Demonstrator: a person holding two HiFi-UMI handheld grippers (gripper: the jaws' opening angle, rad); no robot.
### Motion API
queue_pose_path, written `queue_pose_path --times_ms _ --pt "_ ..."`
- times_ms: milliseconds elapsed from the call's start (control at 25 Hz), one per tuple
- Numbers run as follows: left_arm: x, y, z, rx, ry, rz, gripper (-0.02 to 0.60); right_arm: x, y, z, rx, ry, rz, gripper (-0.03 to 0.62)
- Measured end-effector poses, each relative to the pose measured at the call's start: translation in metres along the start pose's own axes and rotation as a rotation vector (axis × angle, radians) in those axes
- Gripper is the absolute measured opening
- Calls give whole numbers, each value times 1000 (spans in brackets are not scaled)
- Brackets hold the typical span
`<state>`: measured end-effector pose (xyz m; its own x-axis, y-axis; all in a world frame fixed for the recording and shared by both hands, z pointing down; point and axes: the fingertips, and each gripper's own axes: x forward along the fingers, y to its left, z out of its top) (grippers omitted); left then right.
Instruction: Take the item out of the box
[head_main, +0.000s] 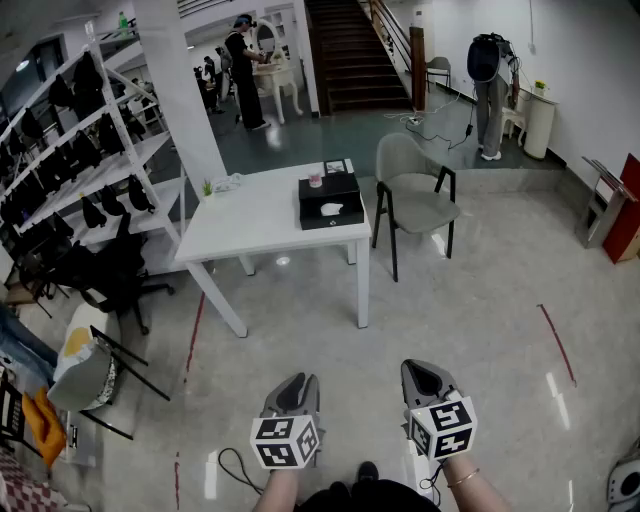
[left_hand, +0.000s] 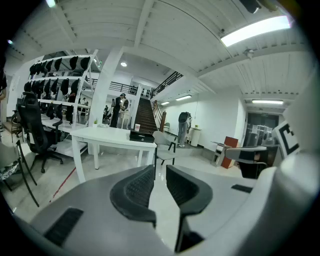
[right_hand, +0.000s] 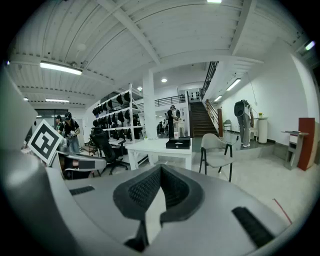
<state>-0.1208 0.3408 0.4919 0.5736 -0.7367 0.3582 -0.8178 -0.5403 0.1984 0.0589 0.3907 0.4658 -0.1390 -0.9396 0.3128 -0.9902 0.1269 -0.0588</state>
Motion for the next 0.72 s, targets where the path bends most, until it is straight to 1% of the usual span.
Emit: queue_pose_path --times_ms 280,440,600,720 --pt "7 0 6 4 2 -1 77 4 0 8 -35 -5 4 0" --pt "13 -2 3 6 12 5 77 6 -6 6 -13 6 4 0" --pt "16 -7 1 9 16 7 77 7 -11 2 -21 23 5 3" --pt "21 -10 2 10 14 10 77 10 -15 1 -12 38 25 52"
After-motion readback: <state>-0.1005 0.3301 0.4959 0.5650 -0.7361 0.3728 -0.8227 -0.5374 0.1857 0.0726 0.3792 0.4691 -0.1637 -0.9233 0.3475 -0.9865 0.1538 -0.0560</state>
